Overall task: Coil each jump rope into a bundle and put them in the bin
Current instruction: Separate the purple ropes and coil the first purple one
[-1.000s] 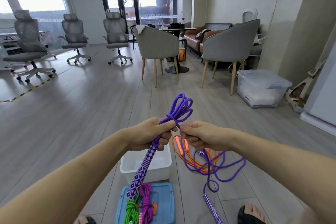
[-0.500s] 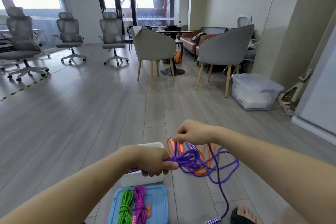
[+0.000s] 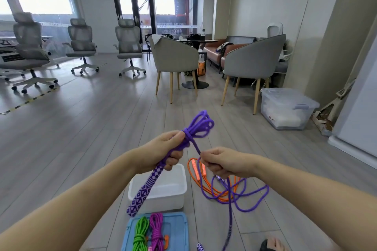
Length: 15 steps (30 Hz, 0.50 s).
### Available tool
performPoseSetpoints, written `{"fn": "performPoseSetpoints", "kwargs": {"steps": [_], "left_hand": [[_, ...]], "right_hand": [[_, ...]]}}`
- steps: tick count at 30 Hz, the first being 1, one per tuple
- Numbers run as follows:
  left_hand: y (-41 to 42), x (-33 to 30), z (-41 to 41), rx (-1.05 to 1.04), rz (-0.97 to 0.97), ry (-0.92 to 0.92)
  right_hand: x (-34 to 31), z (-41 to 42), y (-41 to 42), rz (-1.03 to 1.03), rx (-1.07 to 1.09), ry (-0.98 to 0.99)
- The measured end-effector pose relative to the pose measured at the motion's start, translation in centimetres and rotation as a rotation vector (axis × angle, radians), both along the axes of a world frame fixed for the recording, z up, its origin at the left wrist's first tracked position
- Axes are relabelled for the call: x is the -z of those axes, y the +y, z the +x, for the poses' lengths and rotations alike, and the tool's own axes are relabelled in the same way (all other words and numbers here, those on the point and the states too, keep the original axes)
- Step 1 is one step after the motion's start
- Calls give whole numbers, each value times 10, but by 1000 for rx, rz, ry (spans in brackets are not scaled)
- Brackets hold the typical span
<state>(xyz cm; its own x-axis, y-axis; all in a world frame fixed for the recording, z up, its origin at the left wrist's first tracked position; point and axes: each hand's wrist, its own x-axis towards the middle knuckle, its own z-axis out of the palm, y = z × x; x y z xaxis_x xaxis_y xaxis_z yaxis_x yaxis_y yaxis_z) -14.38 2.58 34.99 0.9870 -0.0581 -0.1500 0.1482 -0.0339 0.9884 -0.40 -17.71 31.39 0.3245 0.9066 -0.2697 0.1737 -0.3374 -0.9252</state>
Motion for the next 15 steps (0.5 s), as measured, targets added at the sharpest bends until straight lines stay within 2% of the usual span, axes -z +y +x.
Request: {"fn": "performPoseSetpoints", "kwargs": {"steps": [2, 6, 8, 12, 15], "left_hand": [[-5, 0, -5, 134, 82, 61], [-18, 10, -8, 345, 414, 226], [-26, 21, -6, 405, 576, 286], [-35, 41, 1, 275, 968, 260], [-25, 49, 5, 115, 952, 247]], "right_hand": [[-4, 11, -3, -13, -2, -73], [-19, 19, -5, -153, -66, -491], [-22, 14, 3, -205, -77, -605], [-13, -19, 26, -184, -73, -815], [1, -27, 30, -178, 17, -885]]}}
